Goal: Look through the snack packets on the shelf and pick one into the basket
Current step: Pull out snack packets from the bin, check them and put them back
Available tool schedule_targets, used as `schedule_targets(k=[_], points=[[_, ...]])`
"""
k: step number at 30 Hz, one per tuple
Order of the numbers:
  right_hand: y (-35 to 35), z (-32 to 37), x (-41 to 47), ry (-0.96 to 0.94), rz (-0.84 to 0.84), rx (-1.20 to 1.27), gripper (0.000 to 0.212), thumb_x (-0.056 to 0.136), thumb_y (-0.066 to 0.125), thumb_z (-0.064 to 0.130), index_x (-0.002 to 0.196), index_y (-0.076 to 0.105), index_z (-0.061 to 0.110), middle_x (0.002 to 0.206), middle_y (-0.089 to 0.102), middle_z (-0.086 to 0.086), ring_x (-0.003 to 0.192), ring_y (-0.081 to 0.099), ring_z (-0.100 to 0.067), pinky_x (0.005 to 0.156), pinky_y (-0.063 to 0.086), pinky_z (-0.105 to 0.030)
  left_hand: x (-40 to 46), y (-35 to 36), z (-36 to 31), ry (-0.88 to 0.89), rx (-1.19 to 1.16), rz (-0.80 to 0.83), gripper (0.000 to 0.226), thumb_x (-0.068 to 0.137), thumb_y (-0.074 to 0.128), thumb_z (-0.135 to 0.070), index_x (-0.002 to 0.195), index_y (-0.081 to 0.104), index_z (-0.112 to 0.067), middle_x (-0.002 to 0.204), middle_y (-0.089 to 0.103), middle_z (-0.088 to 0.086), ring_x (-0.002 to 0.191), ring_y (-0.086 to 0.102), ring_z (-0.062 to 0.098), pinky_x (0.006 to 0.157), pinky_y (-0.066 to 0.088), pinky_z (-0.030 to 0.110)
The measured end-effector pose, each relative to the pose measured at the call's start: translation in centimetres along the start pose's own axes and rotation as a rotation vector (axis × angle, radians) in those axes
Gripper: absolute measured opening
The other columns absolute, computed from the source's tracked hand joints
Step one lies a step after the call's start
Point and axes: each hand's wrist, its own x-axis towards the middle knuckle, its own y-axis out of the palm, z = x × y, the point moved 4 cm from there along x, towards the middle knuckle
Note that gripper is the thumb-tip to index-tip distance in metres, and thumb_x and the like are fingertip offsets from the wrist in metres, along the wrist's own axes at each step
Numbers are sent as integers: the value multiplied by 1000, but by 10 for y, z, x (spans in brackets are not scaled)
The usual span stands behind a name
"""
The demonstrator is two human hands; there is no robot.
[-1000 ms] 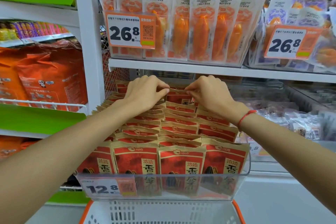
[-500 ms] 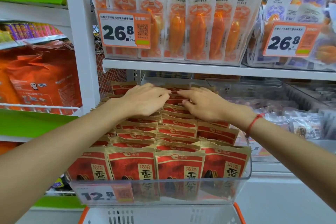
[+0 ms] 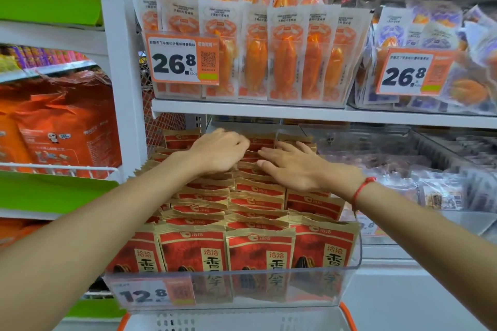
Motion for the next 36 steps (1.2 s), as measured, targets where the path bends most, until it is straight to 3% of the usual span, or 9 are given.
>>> schedule_targets(k=[2, 5, 7, 9, 14, 17, 21, 36], points=[[-1, -1, -3, 12, -15, -13, 62, 100, 10, 57, 154, 22, 28, 162, 11, 11, 150, -5, -16, 121, -7, -45, 9, -2, 1, -29, -39, -74, 45, 102, 29, -24, 144, 45, -21, 131, 60, 7, 129, 44, 28, 102, 40, 42], [1, -1, -5, 23, -8, 26, 65, 98, 11, 62, 155, 16, 31, 162, 10, 11, 150, -3, -16, 121, -5, -45, 21, 5, -4, -50, 23, -17, 50, 102, 31, -25, 152, 30, -23, 154, 36, 11, 142, 29, 30, 111, 33, 44], [2, 0, -5, 24, 8, 41, 66, 97, 12, 64, 154, 17, 32, 162, 10, 11, 150, -3, -16, 121, -4, -45, 26, 10, -9, -72, 51, 34, 51, 103, 31, -25, 153, 25, -25, 157, 29, 12, 144, 25, 30, 112, 30, 44], [2, 1, -6, 24, 13, 54, 68, 96, 13, 66, 154, 21, 32, 162, 14, 9, 150, -2, -17, 121, -2, -46, 30, 9, -13, -92, 77, 49, 49, 103, 32, -24, 152, 29, -24, 154, 34, 15, 140, 33, 32, 108, 33, 43], [3, 1, -5, 20, 17, 52, 72, 93, 14, 70, 152, 27, 32, 161, 21, 4, 150, -1, -19, 121, 0, -49, 30, 4, -19, -66, 306, -137, 35, 99, 44, -20, 132, 57, -20, 124, 63, 8, 113, 58, 27, 83, 44, 35], [5, 1, -5, 15, 19, 55, 71, 93, 14, 69, 152, 27, 31, 161, 21, 4, 150, -2, -18, 121, 0, -48, 33, 4, -22, -76, 319, -204, 28, 99, 50, -25, 122, 64, -19, 112, 67, 8, 104, 62, 26, 70, 40, 30], [5, 1, -5, 16, 26, 59, 71, 94, 14, 69, 153, 25, 31, 161, 20, 4, 150, -4, -18, 121, -1, -48, 39, 5, -23, -144, 335, -281, 21, 97, 55, -21, 113, 68, -22, 110, 68, 4, 102, 63, 23, 68, 39, 29], [4, 1, -4, 45, 119, 59, 72, 94, 13, 70, 154, 20, 31, 163, 10, 6, 150, -11, -17, 120, -5, -49, 9, 10, -4, -396, -360, -401, 13, 88, 70, -36, 96, 76, -29, 109, 72, -4, 105, 64, 22, 72, 37, 27]])
